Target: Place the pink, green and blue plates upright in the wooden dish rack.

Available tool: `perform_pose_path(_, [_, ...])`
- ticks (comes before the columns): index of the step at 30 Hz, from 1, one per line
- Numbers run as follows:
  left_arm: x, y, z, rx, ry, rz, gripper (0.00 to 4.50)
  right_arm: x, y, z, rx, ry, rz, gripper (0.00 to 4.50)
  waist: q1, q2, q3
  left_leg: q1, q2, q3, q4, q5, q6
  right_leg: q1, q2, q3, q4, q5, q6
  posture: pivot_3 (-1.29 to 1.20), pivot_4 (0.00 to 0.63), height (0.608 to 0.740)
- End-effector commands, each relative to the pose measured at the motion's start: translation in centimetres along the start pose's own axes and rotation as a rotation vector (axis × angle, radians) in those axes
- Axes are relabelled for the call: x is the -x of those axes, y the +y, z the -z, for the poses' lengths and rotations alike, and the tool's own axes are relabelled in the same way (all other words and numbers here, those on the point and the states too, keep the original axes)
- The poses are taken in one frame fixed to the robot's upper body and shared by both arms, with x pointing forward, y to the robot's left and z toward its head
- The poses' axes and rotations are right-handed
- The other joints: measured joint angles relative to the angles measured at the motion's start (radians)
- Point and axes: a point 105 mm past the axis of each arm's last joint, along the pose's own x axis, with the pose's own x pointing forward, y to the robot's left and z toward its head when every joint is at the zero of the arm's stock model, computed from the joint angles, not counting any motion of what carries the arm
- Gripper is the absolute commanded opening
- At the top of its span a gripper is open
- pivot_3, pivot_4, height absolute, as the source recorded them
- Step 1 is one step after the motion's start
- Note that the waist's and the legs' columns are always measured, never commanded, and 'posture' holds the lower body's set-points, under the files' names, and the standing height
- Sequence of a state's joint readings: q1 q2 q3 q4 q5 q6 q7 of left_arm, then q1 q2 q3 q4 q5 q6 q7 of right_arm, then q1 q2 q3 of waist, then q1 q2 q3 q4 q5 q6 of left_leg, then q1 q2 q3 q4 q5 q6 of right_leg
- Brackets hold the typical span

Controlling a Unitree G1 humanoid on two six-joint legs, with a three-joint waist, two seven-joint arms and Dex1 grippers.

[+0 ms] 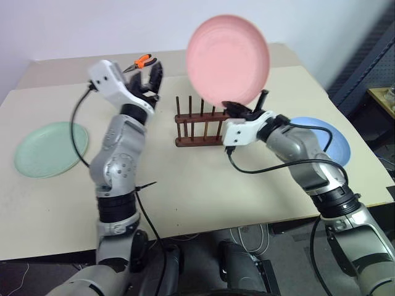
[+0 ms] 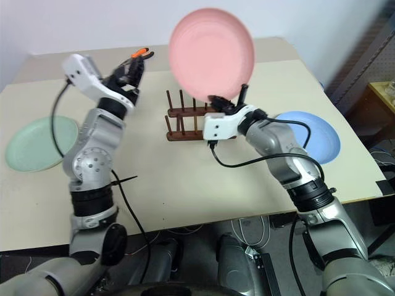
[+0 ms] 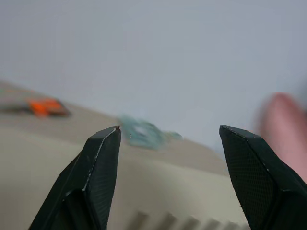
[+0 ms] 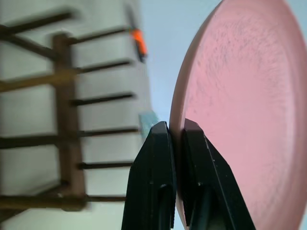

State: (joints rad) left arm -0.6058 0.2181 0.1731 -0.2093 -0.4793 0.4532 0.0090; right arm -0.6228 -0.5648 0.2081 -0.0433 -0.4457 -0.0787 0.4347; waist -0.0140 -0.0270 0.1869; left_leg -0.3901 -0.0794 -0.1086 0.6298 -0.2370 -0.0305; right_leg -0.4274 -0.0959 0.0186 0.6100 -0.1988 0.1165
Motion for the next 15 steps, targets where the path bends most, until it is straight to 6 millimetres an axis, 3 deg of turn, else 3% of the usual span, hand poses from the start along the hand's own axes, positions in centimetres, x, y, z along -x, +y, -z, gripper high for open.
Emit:
perform_pose_path(1, [2.0,-2.8,2.4,-0.307,0.044,0.298,3.4,2.2,-4.4,-2.6,-0.548,-0.199,0.117,0.0,0.0,0.001,0.0,0.0,0.001,0.0,0.0,0.0,0.0,0.0,0.0,0.0,0.0,0.0,0.0,0.0,0.15,0.739])
perform_pose_path(3, [4.1,-4.7,4.1,-0.305,0.093,0.49,3.4,3.2,-6.5,-3.9,-0.919,-0.341,0.15,0.0,0.002,0.003,0.001,0.0,0.003,-0.002,0.0,0.0,0.001,0.0,0.0,0.001,0.0,0.0,0.0,0.0,0.15,0.739])
perform_pose_path(5, [6.1,-6.4,5.5,-0.286,0.156,0.654,3.4,4.2,-7.7,-4.7,-1.147,-0.452,0.128,0.0,0.005,0.003,0.002,-0.001,0.002,-0.005,0.001,-0.001,0.002,0.0,-0.001,0.001,-0.001,0.0,-0.001,0.0,0.15,0.739])
perform_pose_path(8, [8.4,-8.1,6.6,-0.238,0.229,0.806,3.4,5.0,-7.6,-4.8,-1.286,-0.478,0.065,0.0,0.003,0.004,0.002,-0.001,0.003,-0.005,0.0,-0.001,0.002,0.0,-0.001,0.0,-0.003,-0.001,-0.005,0.0,0.15,0.739])
perform_pose_path(15, [9.9,-9.8,7.3,-0.191,0.277,0.893,3.4,4.9,-5.2,-3.9,-1.388,-0.385,-0.018,0.0,-0.001,0.009,0.004,0.0,0.004,-0.003,0.0,-0.001,0.002,0.0,-0.001,0.0,-0.003,-0.001,-0.005,0.0,0.15,0.739])
